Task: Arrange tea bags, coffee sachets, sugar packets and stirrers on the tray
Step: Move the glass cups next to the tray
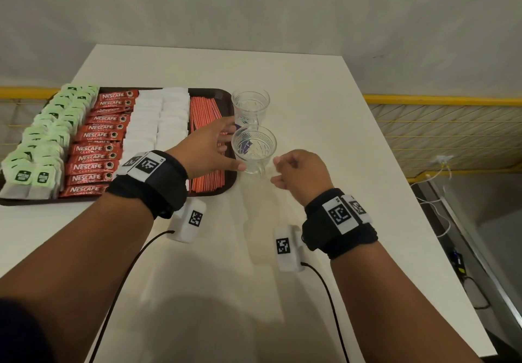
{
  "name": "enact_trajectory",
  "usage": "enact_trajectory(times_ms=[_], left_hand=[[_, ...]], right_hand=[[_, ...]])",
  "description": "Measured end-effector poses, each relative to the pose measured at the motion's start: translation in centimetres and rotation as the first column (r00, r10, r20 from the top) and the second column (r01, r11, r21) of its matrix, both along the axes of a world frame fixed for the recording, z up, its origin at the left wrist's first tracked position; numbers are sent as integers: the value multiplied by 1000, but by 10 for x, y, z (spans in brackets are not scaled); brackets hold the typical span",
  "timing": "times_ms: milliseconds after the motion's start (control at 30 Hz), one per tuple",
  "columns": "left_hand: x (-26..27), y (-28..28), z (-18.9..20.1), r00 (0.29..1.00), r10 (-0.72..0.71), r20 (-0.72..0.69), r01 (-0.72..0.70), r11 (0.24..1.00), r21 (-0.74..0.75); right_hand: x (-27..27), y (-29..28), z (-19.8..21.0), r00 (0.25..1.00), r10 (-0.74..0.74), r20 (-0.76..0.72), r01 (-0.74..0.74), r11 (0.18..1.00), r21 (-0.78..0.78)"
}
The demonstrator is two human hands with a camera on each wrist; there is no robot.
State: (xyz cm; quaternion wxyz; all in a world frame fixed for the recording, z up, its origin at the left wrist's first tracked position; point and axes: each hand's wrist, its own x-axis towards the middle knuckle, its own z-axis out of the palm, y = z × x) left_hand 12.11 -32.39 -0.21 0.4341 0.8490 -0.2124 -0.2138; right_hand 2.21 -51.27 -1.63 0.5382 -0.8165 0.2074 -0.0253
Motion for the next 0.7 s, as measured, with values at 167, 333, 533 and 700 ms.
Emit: enact_trajectory(times_ms=[167,333,533,700], left_hand=[[-8,-3,-3,993,92,69,-91,996,-7],[-6,-4,-3,992,109,64,-107,994,-36],[-6,-1,0,997,75,12,-74,996,-54],[1,8,14,995,102,15,-103,995,10]], right_hand=[[14,0,6,999,-40,-30,44,986,159],[18,10,6,998,-48,-38,57,953,299],[18,11,5,996,-73,-55,86,951,297],[24,-12,11,999,-28,-47,39,964,264]])
